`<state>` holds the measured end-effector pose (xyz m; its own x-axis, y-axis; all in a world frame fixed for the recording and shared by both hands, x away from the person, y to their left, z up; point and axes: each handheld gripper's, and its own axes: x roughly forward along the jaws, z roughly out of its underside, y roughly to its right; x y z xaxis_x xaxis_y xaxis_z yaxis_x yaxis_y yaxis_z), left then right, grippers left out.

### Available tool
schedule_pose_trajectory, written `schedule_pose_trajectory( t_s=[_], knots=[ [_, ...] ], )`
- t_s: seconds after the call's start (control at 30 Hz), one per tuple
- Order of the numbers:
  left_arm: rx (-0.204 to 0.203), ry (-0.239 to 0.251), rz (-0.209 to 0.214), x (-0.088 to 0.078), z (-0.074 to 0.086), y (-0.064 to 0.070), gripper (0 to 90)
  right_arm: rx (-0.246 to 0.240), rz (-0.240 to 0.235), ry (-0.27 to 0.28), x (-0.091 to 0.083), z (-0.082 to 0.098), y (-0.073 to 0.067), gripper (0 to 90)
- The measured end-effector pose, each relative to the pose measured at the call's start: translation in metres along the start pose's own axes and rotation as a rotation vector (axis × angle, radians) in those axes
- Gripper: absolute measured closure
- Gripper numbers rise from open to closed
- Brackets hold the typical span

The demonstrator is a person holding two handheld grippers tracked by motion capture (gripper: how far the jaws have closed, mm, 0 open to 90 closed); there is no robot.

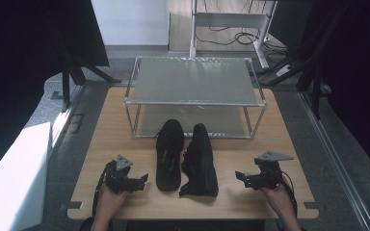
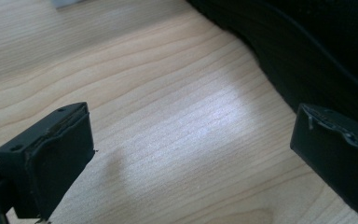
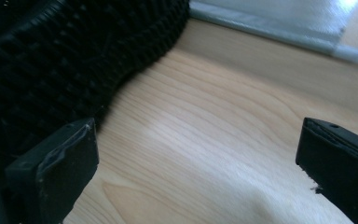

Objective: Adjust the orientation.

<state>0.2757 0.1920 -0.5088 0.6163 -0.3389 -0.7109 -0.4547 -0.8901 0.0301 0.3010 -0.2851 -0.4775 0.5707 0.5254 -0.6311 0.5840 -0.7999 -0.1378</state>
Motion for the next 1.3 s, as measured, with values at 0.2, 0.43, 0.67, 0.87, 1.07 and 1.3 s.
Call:
schedule_pose_trajectory(
  t_s=[0.2, 0.43, 0.67, 0.87, 1.07, 1.3],
  knots=[
    [-0.003, -0.004, -0.004, 0.0, 0.001, 0.0, 0.0, -0.026, -0.015, 0.005, 0.004, -0.017, -0.009, 0.0],
    [-0.001, -0.013, -0.011, 0.001, 0.001, -0.001, 0.0, -0.05, -0.041, 0.021, 0.008, -0.039, -0.022, 0.0],
    [-0.001, -0.018, -0.013, 0.001, 0.001, 0.0, 0.0, -0.087, -0.086, 0.022, 0.02, -0.06, -0.044, 0.0],
    [0.002, -0.029, -0.019, 0.002, 0.002, 0.0, 0.0, -0.114, -0.119, -0.003, 0.039, -0.067, -0.064, 0.0],
    [0.004, -0.038, -0.02, 0.003, 0.002, 0.0, 0.0, -0.133, -0.127, -0.032, 0.056, -0.066, -0.077, 0.0],
    [0.011, -0.046, -0.017, 0.003, 0.002, 0.001, 0.0, -0.168, -0.121, -0.06, 0.066, -0.06, -0.084, 0.0]
  ],
)
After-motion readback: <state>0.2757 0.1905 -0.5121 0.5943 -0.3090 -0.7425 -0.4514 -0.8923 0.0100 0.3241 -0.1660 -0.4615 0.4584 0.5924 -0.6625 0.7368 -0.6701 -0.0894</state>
